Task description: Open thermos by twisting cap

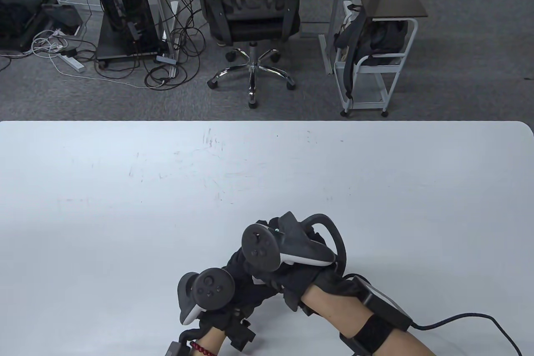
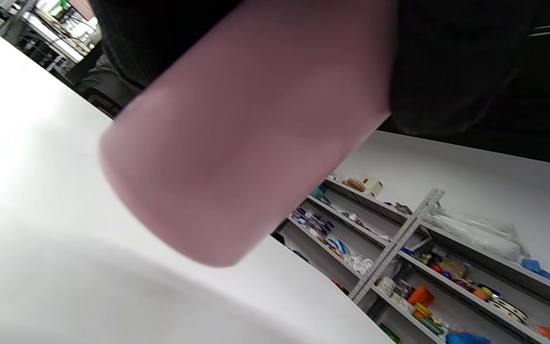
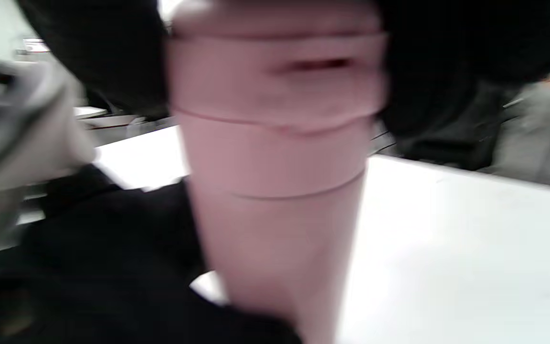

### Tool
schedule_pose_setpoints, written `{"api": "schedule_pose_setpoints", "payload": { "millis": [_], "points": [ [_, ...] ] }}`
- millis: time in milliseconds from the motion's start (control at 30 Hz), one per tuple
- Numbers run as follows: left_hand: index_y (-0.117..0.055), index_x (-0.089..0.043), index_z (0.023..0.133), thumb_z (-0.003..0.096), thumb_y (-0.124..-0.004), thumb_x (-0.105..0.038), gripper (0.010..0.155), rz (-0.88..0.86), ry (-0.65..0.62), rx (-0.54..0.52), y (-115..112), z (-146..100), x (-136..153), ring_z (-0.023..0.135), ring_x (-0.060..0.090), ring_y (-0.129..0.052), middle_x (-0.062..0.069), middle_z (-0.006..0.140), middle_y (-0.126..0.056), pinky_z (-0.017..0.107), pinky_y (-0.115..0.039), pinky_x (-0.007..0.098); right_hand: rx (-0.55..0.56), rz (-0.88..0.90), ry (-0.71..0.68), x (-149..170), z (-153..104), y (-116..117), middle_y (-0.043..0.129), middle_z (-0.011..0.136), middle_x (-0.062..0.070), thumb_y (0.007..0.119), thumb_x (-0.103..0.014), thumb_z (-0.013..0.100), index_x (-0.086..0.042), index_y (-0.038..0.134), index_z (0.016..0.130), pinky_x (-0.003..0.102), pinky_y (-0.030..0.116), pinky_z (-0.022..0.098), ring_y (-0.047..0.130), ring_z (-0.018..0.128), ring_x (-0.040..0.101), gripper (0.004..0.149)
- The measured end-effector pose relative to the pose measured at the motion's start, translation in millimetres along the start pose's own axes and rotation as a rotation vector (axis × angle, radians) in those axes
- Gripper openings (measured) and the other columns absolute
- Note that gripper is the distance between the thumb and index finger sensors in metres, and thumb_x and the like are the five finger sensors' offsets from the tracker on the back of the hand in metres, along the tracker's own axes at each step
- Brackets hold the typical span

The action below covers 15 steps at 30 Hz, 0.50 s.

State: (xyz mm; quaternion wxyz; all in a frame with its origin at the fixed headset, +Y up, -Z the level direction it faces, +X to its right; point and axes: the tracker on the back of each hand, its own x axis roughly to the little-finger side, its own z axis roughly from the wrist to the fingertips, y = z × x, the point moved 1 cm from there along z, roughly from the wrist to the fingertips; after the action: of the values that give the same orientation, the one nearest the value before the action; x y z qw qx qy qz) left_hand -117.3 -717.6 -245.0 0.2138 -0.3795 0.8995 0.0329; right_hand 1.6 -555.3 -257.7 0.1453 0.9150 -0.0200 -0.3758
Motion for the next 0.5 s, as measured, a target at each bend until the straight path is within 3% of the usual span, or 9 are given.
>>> {"api": "schedule_pose_setpoints", "payload": {
  "millis": [100,167,233,300,367,400,500],
  "points": [
    [-0.040,-0.016,0.106,0.0307,-0.092,-0.055,0.100,-0.033,-0.020,0.021,0.1,1.0,0.0,0.095,0.034,-0.074,0.013,0.111,-0.056,0.069,-0.079,0.044,-0.114,0.023,-0.162,0.4,-6.0,-1.0,0.051,0.106,0.024,0.088,-0.019,0.048,-0.012,0.064,0.103,0.076,0.039,0.064,0.056,0.084,0.056,0.061],
    [-0.040,-0.017,0.106,0.0309,-0.092,-0.055,0.099,-0.009,-0.023,0.019,0.0,1.3,-1.2,0.095,0.033,-0.074,0.013,0.111,-0.056,0.069,-0.079,0.044,-0.159,0.065,-0.229,3.7,-9.5,0.3,0.045,0.110,0.014,0.087,-0.005,0.044,-0.014,0.068,0.099,0.073,0.029,0.065,0.039,0.094,0.052,0.059],
    [-0.040,-0.017,0.107,0.0311,-0.092,-0.055,0.099,-0.026,-0.016,0.018,-1.0,1.1,-0.8,0.096,0.033,-0.074,0.013,0.111,-0.056,0.069,-0.079,0.044,-0.181,0.109,-0.225,6.5,-12.1,0.6,0.036,0.113,0.012,0.084,-0.001,0.043,-0.015,0.062,0.102,0.073,0.022,0.065,0.027,0.097,0.049,0.065],
    [-0.040,-0.017,0.107,0.0313,-0.092,-0.054,0.099,-0.013,-0.017,0.022,-1.6,1.1,-1.8,0.096,0.033,-0.074,0.012,0.111,-0.056,0.069,-0.079,0.045,-0.179,0.144,-0.203,10.0,-14.2,-2.6,0.023,0.114,0.015,0.089,-0.014,0.045,-0.016,0.049,0.108,0.073,0.019,0.064,0.019,0.097,0.050,0.074],
    [-0.040,-0.017,0.107,0.0313,-0.092,-0.054,0.099,-0.007,-0.010,0.019,-2.2,0.9,-1.4,0.096,0.034,-0.074,0.012,0.111,-0.056,0.069,-0.079,0.045,-0.104,0.163,-0.138,12.9,-16.6,-9.2,0.019,0.114,0.021,0.082,-0.042,0.049,-0.013,0.041,0.111,0.076,0.022,0.063,0.022,0.097,0.054,0.080],
    [-0.040,-0.017,0.107,0.0314,-0.092,-0.054,0.099,-0.007,-0.011,0.022,-2.2,0.8,-2.0,0.096,0.034,-0.073,0.012,0.112,-0.055,0.069,-0.078,0.045,0.003,0.158,-0.036,14.2,-17.6,-13.3,0.027,0.112,0.029,0.074,-0.050,0.050,-0.010,0.042,0.112,0.078,0.033,0.062,0.037,0.095,0.056,0.081],
    [-0.040,-0.017,0.107,0.0316,-0.092,-0.054,0.099,-0.002,-0.012,0.019,-2.3,0.5,-2.5,0.096,0.034,-0.074,0.012,0.111,-0.056,0.069,-0.079,0.045,0.061,0.033,0.130,12.2,-16.5,-13.9,0.056,0.097,0.042,0.066,-0.060,0.048,-0.004,0.047,0.112,0.075,0.060,0.051,0.078,0.070,0.055,0.086]
  ]
}}
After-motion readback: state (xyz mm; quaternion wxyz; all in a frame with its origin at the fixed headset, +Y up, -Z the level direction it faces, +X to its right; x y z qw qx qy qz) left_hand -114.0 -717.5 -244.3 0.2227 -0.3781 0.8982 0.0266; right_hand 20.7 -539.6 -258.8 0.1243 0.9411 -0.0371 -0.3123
